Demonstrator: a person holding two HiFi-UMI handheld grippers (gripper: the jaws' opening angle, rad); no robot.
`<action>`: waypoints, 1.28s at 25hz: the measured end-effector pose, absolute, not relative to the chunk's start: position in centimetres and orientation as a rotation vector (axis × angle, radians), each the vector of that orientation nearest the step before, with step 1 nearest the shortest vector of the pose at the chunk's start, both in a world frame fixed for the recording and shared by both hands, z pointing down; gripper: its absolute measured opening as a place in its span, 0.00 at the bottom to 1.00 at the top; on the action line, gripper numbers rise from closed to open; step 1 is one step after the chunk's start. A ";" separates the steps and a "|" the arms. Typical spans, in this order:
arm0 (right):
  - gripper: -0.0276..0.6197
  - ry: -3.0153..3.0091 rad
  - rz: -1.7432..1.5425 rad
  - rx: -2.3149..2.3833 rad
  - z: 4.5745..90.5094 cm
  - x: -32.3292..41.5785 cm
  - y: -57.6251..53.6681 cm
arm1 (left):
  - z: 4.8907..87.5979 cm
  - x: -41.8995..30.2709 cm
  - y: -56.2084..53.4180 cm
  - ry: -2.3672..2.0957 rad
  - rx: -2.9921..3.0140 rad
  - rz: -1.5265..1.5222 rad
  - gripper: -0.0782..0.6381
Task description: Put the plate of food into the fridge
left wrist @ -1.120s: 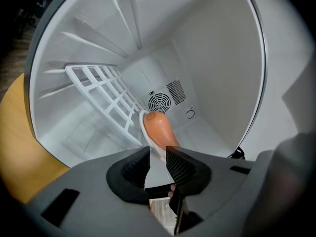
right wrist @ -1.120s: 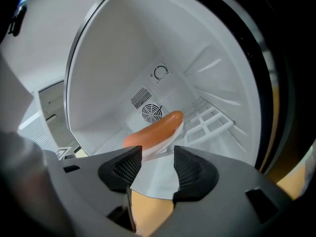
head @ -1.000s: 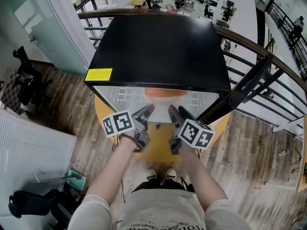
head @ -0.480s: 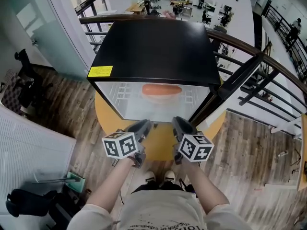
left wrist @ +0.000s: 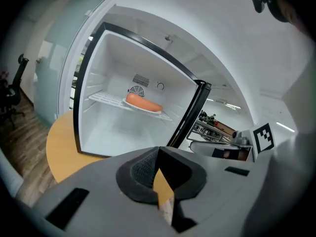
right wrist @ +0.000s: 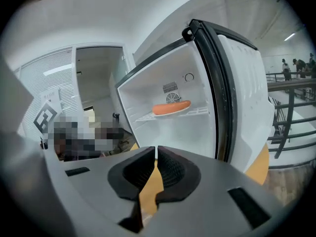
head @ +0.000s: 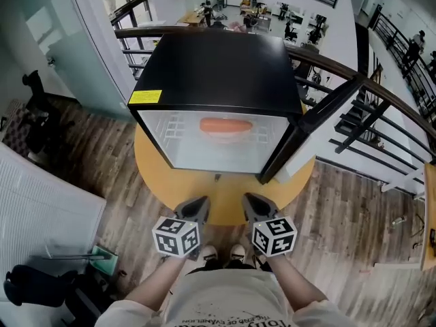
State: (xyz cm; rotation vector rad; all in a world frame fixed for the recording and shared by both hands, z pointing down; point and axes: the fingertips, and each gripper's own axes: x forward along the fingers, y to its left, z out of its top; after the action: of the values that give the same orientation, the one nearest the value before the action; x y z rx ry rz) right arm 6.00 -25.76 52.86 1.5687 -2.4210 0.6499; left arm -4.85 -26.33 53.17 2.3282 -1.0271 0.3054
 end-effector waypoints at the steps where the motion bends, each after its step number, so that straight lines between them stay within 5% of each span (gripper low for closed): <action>1: 0.10 -2.416 0.663 1.567 53.3 6.0 -25.1 | 53.4 -4.9 -25.7 -1.038 2.328 0.313 0.14; 32: 0.08 -2.338 0.750 1.498 56.5 4.1 -17.6 | 57.0 -3.4 -17.9 -1.064 2.302 0.402 0.14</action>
State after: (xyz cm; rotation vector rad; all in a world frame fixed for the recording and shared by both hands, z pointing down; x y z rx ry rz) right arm 4.10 -17.63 56.52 1.4980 -2.3384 0.7505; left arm -3.43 -17.92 57.04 2.3024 -1.0639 0.4015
